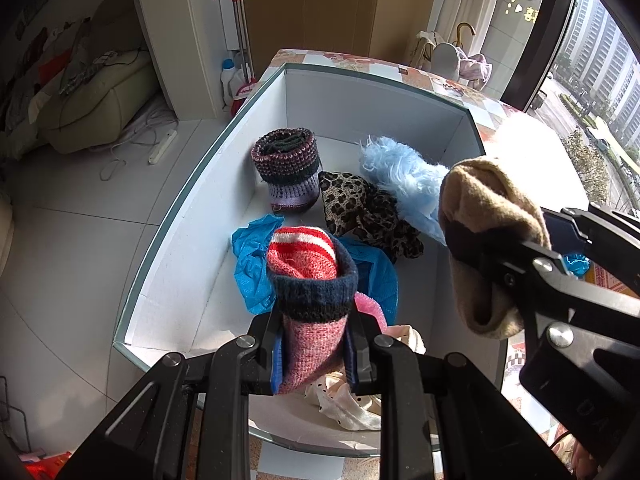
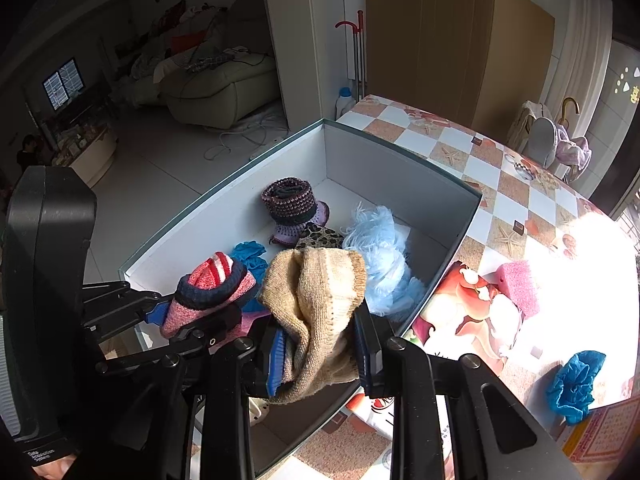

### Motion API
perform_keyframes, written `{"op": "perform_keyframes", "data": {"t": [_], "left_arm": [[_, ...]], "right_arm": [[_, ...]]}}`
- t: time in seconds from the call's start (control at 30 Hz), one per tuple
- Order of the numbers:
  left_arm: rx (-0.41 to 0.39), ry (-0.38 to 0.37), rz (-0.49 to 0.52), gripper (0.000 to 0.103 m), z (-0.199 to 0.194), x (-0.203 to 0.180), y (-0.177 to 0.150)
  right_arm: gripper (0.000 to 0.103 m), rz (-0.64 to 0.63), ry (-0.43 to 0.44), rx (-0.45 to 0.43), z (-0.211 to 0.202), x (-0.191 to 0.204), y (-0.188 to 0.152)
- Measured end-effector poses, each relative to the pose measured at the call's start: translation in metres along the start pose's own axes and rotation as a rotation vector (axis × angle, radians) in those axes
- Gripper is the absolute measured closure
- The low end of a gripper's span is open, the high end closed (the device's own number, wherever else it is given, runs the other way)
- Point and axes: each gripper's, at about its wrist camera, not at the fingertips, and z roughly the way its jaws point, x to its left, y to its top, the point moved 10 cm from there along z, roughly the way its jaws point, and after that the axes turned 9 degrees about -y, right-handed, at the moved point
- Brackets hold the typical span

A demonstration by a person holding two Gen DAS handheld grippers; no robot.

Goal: Organize soft objects
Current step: 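Lower both held socks down into the white box, then open both grippers to release the socks in the box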

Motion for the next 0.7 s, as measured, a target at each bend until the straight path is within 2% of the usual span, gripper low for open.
{"op": "perform_keyframes", "data": {"t": [0.7], "left_arm": [[0.012,-0.001,0.010,0.078,0.008,-0.001,0.008]], "right_arm": [[0.074,0.002,-0.003,0.014,0.011,-0.005,0.010]]}}
